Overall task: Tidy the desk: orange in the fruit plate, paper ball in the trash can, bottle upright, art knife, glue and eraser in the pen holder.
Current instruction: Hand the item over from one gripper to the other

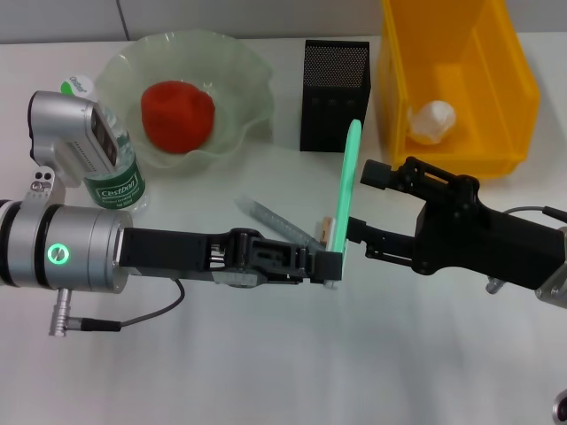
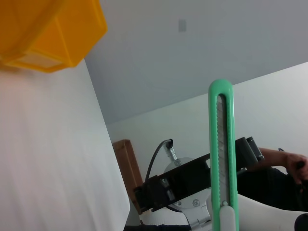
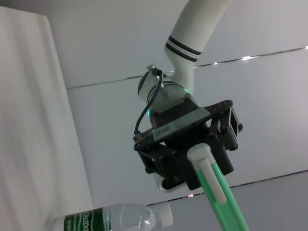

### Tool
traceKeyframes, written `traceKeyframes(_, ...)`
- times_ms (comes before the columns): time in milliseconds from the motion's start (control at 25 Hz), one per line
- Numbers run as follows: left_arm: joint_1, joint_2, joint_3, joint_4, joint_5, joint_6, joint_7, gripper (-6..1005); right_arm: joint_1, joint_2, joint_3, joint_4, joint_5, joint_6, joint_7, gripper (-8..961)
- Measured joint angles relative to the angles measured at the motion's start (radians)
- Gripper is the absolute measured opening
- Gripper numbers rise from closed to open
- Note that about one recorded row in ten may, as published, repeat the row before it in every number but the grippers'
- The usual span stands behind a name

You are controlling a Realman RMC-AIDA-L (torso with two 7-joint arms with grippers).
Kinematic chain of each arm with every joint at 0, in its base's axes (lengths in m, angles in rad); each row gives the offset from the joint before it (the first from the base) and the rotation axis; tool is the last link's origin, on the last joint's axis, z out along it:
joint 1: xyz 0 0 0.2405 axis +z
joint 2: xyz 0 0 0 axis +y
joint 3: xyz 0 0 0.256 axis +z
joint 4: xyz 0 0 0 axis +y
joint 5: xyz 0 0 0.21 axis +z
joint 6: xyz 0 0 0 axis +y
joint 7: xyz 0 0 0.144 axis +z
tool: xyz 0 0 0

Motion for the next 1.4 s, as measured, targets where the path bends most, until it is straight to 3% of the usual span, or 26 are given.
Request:
traceKeyframes(320, 0.005, 0.007, 0.000, -0.004, 0.003, -0.001, -0.014, 191, 0.000, -0.001, -0.007, 0.007, 0.000, -0.022, -0.041, 785)
traceKeyframes(1400, 0.001, 0.002, 0.011, 0.003, 0.017, -0.003, -0.073, 200, 0.030, 0.000, -0.054, 0.006, 0.001, -0.023, -0.178, 785)
